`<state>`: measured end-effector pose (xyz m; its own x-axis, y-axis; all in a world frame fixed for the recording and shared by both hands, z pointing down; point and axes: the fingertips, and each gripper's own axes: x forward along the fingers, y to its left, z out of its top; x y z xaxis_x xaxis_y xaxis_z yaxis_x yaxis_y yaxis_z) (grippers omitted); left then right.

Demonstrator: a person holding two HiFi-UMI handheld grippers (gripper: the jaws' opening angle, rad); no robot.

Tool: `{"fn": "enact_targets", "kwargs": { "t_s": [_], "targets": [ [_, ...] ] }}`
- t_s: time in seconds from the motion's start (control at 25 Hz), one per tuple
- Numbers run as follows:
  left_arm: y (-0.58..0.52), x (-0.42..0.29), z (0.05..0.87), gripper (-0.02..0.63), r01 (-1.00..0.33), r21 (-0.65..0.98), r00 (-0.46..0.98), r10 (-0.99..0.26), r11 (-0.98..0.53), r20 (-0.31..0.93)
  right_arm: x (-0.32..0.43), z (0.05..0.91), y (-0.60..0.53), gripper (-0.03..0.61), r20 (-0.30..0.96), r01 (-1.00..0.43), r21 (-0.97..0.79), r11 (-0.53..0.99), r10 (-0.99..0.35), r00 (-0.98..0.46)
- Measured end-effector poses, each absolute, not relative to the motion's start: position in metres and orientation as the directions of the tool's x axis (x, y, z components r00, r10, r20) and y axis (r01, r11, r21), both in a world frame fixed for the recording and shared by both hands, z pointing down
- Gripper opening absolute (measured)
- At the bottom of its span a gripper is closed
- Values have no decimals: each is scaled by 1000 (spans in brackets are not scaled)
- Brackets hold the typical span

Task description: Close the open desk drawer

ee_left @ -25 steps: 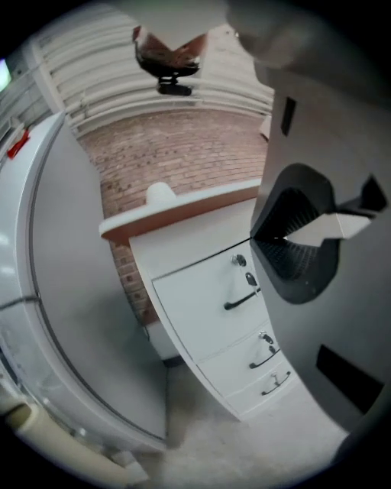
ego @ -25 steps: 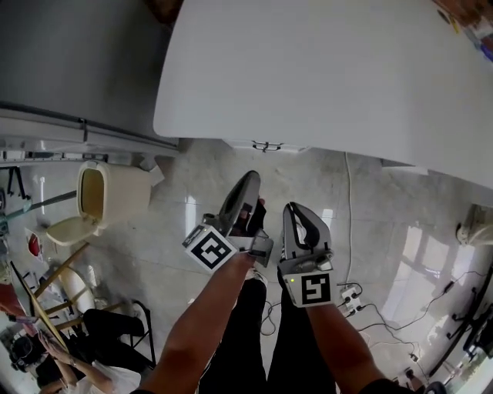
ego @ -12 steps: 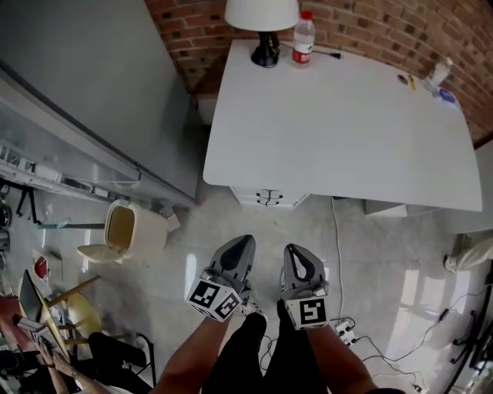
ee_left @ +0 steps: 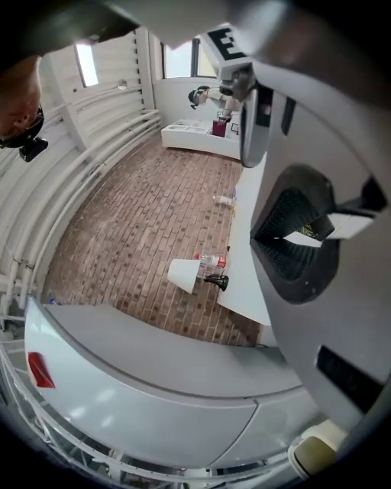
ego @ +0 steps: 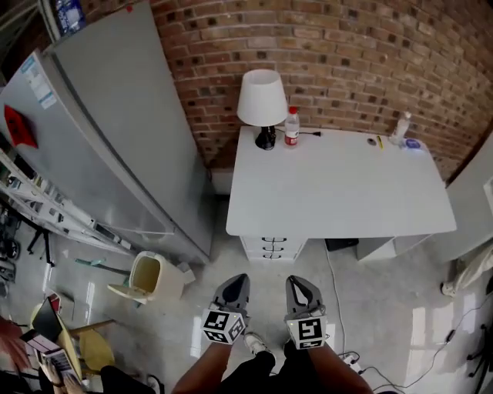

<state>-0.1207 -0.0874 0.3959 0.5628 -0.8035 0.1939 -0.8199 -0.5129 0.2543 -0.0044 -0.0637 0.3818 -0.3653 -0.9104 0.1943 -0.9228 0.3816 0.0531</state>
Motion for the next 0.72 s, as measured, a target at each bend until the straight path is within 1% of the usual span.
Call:
{"fn": "enact_targets", "kwargs": {
  "t_s": [0.16,0.28,0.36,0.72],
  "targets": [
    [-65,-114,369,8,-802,245,589,-788,-544,179,-10,350,-49,29,174,-914,70,400,-907,-384],
    [-53,-109,354,8,-797,294,587,-792,-527,171,-15,330,-37,29,164,-894,78,441,-890,-425],
    [-47,-106,344,8,-802,300,576,-801,-517,162,-17,316,-32,29,143,-879,83,469,-879,-455],
    [-16,-88,309,8,-848,210,516,-848,-486,120,-4,294,-8,29,92,-843,86,530,-847,-523]
  ]
}}
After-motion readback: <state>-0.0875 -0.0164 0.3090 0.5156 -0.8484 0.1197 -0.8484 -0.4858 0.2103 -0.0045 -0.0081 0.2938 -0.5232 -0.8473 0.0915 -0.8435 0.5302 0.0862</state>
